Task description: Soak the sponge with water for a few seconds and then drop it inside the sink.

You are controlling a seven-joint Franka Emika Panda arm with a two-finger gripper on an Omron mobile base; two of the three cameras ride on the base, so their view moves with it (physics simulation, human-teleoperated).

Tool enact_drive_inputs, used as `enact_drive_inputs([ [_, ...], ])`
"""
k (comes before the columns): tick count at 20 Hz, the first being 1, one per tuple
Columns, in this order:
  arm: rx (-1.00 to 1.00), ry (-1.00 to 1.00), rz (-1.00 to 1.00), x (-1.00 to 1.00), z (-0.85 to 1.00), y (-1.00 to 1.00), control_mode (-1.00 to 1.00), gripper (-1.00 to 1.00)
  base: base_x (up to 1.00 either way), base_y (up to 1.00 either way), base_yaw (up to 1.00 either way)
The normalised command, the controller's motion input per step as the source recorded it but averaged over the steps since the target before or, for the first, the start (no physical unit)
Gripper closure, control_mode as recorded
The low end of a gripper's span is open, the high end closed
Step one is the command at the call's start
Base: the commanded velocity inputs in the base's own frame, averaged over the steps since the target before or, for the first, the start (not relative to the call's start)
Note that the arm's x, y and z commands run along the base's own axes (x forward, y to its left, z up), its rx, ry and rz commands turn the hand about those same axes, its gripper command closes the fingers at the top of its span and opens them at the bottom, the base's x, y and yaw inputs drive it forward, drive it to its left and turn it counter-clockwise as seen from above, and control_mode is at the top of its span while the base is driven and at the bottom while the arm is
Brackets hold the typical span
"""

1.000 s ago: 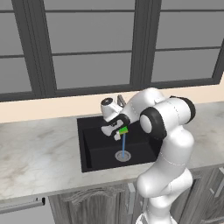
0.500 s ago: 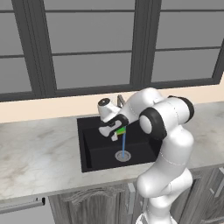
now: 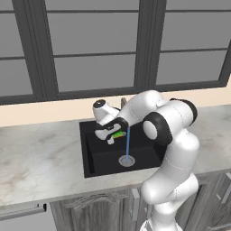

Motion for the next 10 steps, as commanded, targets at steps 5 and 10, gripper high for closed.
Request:
enact_drive_inputs([
  [5, 0.0, 0.0, -0.08, 0.0, 0.12, 0.07, -1.0, 1.0, 0.0, 0.0, 0.0],
  [10, 0.0, -0.07, -0.18, -0.04, 0.02, 0.02, -1.0, 1.0, 0.0, 0.0, 0.0],
])
